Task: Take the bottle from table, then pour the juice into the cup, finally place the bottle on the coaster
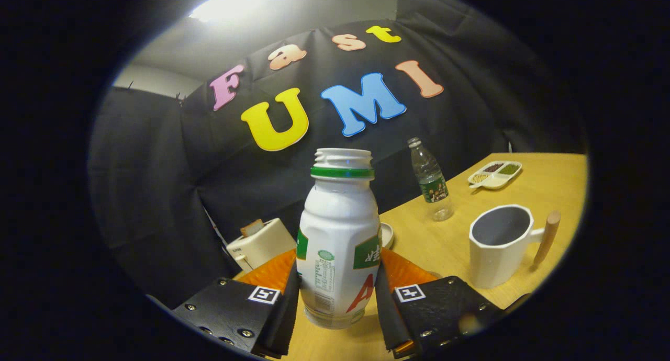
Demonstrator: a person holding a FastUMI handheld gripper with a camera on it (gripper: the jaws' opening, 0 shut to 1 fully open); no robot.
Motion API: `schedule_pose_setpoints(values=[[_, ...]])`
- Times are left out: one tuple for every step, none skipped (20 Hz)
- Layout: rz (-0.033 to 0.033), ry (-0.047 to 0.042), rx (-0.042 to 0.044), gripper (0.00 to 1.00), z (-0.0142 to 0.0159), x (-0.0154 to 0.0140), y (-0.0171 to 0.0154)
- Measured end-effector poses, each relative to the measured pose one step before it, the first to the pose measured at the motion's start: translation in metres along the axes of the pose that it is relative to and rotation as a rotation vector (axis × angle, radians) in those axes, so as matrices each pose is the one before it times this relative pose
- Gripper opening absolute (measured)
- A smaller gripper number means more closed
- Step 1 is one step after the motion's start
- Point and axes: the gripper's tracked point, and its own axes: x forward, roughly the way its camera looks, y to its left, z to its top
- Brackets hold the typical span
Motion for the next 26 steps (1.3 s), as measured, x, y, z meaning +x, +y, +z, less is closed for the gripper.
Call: schedule_pose_setpoints(values=[[-0.01717,0.00415,-0.06887,0.65,0.00139,0.00347,-0.00049],[-0.01272,-0.00249,-0.05299,0.65,0.00066,0.00496,0.00038],[-0.01652,0.00272,-0.04039,0.65,-0.00153,0.00497,0.00074],[-0.01472,0.01200,-0.04274,0.65,-0.00378,0.00636,-0.00146],[-0.01008,0.01793,-0.05376,0.65,-0.00345,0.00480,-0.00027],[-0.01802,0.01224,-0.06635,0.65,-0.00099,0.00410,-0.00154],[-0.01153,0.00369,-0.06453,0.65,-0.00286,0.00139,0.00002],[-0.00187,-0.00147,-0.04697,0.65,-0.00724,0.00049,0.00445],[-0.00865,0.00582,-0.03290,0.65,-0.00550,0.00408,-0.00028],[-0.01935,0.01201,-0.03255,0.65,-0.00757,0.00346,-0.00431],[-0.01418,0.01086,-0.02779,0.65,-0.00501,0.00182,-0.00459],[-0.00755,-0.00030,-0.01270,0.65,-0.00140,0.00290,-0.00139],[-0.00111,-0.00623,0.00610,0.65,-0.00080,0.00374,-0.00127],[-0.00260,-0.00108,0.01622,0.65,-0.00227,0.00220,-0.00070],[-0.00044,0.00295,0.01484,0.65,-0.00131,0.00189,-0.00073],[-0.00177,0.00154,0.01273,0.65,-0.00148,0.00277,-0.00156],[-0.00404,0.00295,0.00816,0.65,-0.00126,0.00216,-0.00110],[0.00665,0.00086,0.01057,0.65,-0.00311,0.00151,-0.00147],[0.00340,0.00500,0.01540,0.65,-0.00255,0.00246,-0.00100],[0.00277,0.00529,0.01559,0.65,-0.00322,0.00177,-0.00184],[-0.00046,0.00713,0.01697,0.65,-0.00263,0.00179,-0.00148],[0.00219,0.00160,0.01936,0.65,-0.00120,-0.00016,-0.00110],[0.00162,0.00033,0.01456,0.65,0.00053,0.00057,-0.00140],[-0.00599,0.00102,0.01055,0.65,-0.00200,0.00123,-0.00537],[-0.00310,0.00028,0.00681,0.65,-0.00062,0.00046,-0.00288],[-0.00238,-0.00212,0.00964,0.65,0.00052,0.00050,-0.00119]])
